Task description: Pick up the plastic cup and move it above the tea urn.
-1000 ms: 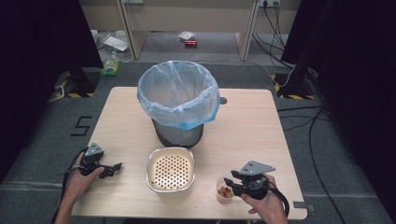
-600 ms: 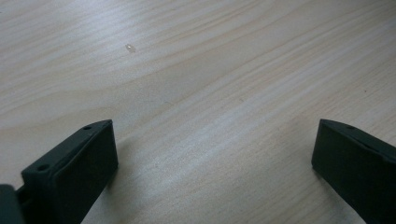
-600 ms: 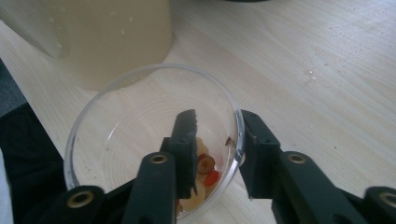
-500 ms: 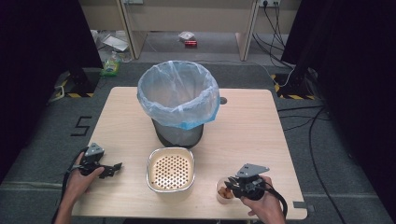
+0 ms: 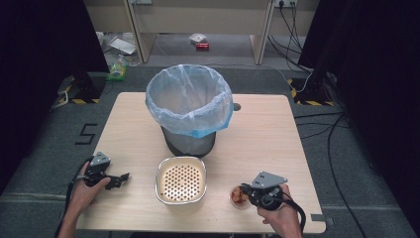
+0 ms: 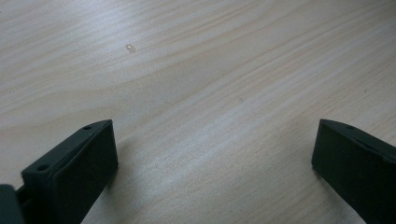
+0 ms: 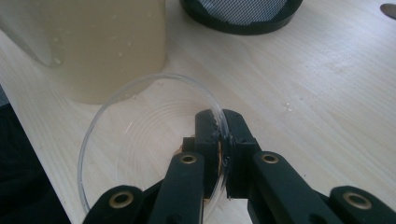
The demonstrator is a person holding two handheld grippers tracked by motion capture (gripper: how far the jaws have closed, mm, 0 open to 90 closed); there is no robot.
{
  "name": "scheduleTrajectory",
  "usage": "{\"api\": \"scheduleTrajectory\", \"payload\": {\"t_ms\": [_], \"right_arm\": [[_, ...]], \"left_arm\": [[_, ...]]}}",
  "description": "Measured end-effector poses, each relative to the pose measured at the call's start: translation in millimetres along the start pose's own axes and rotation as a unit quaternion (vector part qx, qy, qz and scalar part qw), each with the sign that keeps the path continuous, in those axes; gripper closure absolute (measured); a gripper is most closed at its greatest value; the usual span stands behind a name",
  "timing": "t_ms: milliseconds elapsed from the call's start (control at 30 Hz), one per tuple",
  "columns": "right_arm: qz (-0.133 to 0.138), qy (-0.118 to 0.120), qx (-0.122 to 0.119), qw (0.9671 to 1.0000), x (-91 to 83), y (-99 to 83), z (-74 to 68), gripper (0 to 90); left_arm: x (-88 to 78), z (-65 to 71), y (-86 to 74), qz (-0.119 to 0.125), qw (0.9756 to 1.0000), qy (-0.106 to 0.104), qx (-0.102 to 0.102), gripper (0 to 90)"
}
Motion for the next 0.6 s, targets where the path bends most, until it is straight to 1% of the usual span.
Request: {"api": "scheduleTrajectory", "payload": {"t_ms": [33,67,133,233,267,300,400,500,533,567,600], "right_arm": [[0.008,-0.003,0.004,1.0,-0.6,2.2,3.3,86.3],[0.008,-0.003,0.004,1.0,-0.6,2.2,3.3,86.3],[0.016,-0.01,0.004,0.9998,-1.8,5.6,8.9,86.4],[0.022,-0.014,0.003,0.9997,-2.5,8.6,12.0,86.4],[0.03,-0.018,-0.001,0.9994,-3.2,12.8,14.7,86.4],[0.03,-0.018,-0.001,0.9994,-3.2,12.8,14.7,86.4],[0.042,-0.022,-0.007,0.9988,-4.4,20.8,17.0,86.4],[0.06,-0.03,-0.018,0.9976,-6.7,35.6,19.8,86.4],[0.06,-0.03,-0.018,0.9976,-6.7,35.6,19.8,86.4],[0.07,-0.033,-0.025,0.9967,-8.0,43.6,21.2,86.4],[0.07,-0.033,-0.025,0.9967,-8.0,43.6,21.2,86.4]], "left_arm": [[0.0,0.0,0.0,0.0,1.0,0.0,0.0,0.0],[0.0,0.0,0.0,0.0,1.0,0.0,0.0,0.0],[0.0,0.0,0.0,0.0,1.0,0.0,0.0,0.0],[0.0,0.0,0.0,0.0,1.0,0.0,0.0,0.0],[0.0,0.0,0.0,0.0,1.0,0.0,0.0,0.0],[0.0,0.0,0.0,0.0,1.0,0.0,0.0,0.0],[0.0,0.0,0.0,0.0,1.0,0.0,0.0,0.0],[0.0,0.1,0.0,0.0,1.0,0.0,0.0,0.0],[0.0,0.0,0.0,0.0,1.0,0.0,0.0,0.0],[0.0,0.0,0.0,0.0,1.0,0.0,0.0,0.0],[0.0,0.0,0.0,0.0,1.0,0.0,0.0,0.0]]}}
Point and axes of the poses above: each handheld gripper's, and its own axes: x roughly forward along the jaws, y roughly out of its top, z roughly to its right, the point moved 8 cm from there along x, roughly forward along the jaws, and after that the axes turned 4 degrees about z, right-handed, at the moved point
